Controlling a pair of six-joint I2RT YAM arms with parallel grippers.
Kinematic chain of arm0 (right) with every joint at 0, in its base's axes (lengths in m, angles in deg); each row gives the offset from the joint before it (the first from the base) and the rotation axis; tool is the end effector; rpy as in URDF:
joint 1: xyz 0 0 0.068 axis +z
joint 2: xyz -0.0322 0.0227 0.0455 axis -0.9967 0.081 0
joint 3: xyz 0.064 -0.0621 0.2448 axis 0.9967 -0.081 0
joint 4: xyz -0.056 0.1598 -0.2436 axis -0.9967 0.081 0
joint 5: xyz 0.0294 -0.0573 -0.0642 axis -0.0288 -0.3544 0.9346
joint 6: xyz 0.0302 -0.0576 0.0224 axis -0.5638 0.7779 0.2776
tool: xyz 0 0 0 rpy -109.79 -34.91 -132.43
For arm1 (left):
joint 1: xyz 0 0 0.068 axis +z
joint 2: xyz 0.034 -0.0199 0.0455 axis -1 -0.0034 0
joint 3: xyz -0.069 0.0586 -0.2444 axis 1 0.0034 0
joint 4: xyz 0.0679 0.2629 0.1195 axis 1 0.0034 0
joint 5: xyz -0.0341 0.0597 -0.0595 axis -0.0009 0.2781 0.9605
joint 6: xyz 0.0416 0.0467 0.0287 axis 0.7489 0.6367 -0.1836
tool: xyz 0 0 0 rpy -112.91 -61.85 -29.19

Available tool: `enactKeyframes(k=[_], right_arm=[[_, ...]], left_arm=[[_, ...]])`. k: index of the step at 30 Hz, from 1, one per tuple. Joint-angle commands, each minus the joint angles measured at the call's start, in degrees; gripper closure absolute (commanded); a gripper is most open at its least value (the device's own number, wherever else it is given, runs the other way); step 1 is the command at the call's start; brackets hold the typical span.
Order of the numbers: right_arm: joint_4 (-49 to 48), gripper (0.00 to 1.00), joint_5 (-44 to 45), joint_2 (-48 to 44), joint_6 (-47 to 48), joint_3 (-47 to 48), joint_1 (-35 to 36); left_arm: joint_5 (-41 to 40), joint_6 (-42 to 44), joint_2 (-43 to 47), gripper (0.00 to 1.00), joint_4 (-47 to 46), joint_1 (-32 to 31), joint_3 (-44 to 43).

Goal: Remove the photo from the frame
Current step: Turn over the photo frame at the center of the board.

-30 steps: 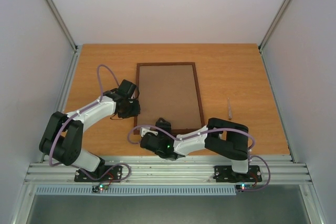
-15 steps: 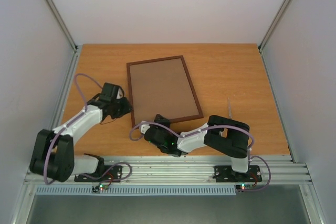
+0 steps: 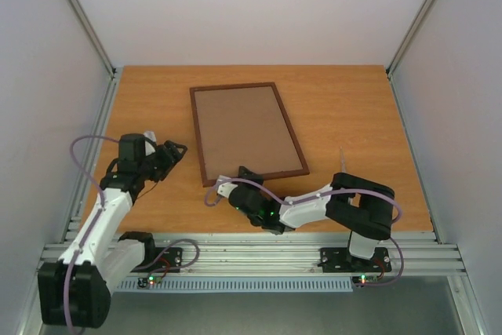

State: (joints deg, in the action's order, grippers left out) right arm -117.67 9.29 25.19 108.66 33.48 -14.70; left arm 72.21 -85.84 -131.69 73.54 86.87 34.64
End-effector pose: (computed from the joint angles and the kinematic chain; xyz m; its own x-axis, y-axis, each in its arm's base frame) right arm 0.1564 0.3205 0.0796 0.3303 -0.9410 0.0734 -0.3244 -0.1863 -0.9274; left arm 0.2490 -0.0350 0.1796 -0.7142 -0.6385 -0.2869 -0.2805 0.6366 -0.7184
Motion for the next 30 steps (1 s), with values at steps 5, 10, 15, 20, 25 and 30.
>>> enactKeyframes(k=[5, 10, 15, 20, 25, 30], right_arm=[[-6.33, 0.99, -6.45, -11.82, -12.81, -1.05, -0.34], [-6.35, 0.99, -10.29, -17.61, -18.14, -1.52, -0.3], [-9.5, 0.99, -13.19, -21.49, -23.78, -3.05, -0.36], [-14.55, 0.99, -15.71, -24.01, -30.2, -5.59, -0.61], [-20.23, 0.99, -18.04, -26.75, -37.85, -8.91, -1.33], [-27.44, 0.99, -18.16, -27.36, -47.03, -13.13, -2.76]], left_arm=[[-0.31, -6.9, 12.41, 0.18, -1.94, 1.31, 2.24], [-1.93, -8.01, 18.27, 0.13, -0.75, 1.36, 2.2], [-3.12, -8.39, 21.62, 0.11, 0.95, 1.36, 2.23], [-3.18, -8.54, 22.64, 0.1, 2.11, 1.36, 2.28], [-3.65, -9.04, 24.02, 0.1, 2.74, 1.42, 2.56], [-4.45, -9.65, 25.52, 0.09, 3.33, 1.36, 3.1]])
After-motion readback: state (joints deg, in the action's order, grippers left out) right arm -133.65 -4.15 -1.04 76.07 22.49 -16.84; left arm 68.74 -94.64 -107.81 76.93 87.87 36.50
